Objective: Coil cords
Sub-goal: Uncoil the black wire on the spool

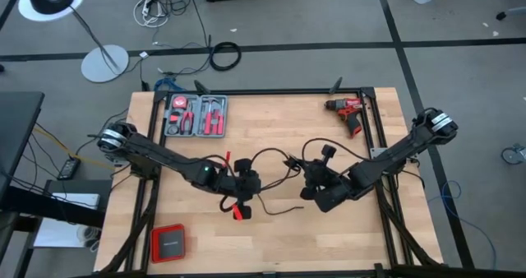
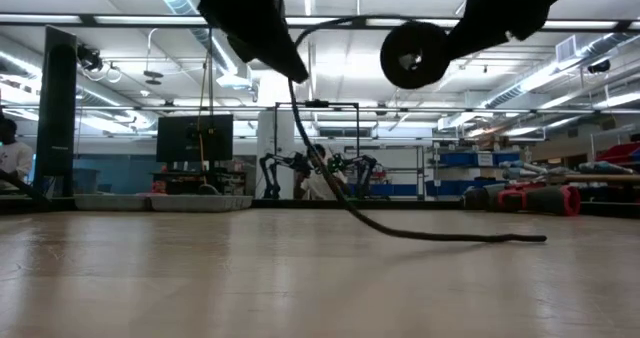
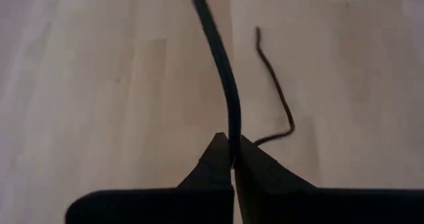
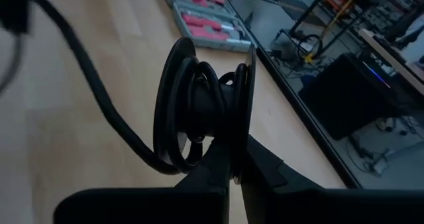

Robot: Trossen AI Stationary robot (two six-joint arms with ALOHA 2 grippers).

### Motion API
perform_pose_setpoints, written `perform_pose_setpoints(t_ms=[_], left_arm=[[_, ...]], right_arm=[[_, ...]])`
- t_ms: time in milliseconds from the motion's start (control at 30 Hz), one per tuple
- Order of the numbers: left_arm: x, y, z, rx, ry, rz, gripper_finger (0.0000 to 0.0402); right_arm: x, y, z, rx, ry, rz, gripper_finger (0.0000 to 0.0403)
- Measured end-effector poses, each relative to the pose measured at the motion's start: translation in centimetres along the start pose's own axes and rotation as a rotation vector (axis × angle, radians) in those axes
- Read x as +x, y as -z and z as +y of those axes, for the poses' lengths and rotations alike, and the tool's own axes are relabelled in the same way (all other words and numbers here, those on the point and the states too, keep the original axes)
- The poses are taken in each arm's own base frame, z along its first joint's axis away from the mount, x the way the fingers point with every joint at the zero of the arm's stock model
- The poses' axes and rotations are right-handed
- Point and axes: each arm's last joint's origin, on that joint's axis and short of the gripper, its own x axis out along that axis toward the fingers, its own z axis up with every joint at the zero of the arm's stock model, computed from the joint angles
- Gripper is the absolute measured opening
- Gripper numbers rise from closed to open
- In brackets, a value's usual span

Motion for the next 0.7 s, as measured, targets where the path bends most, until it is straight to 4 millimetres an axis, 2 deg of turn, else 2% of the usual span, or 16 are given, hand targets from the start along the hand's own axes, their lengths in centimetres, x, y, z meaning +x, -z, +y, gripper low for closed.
perform_pose_setpoints(t_ms=[133, 367, 467, 600, 700], left_arm=[[0.5, -0.2, 0.0, 0.069, -0.038, -0.026, 0.0027], [0.7, -0.1, 0.4, 0.062, -0.066, -0.018, 0.0138], [0.6, -0.1, 0.3, 0.038, -0.055, -0.018, 0.0172], [1.0, 0.3, 0.4, 0.021, -0.078, 0.015, 0.0186], [1.2, 0.2, 0.5, 0.008, -0.107, -0.023, 0.0185]], right_arm=[[-0.6, -0.2, 0.3, -0.013, -0.023, -0.024, 0.0013], [-1.3, 0.1, 0.5, -0.047, -0.014, -0.037, 0.0013], [-1.6, 0.0, 0.3, -0.044, -0.005, -0.051, 0.0013], [-2.4, -0.3, -0.2, -0.023, -0.010, -0.076, 0.0013], [-2.9, -0.5, -0.4, -0.008, -0.023, -0.090, 0.0013]])
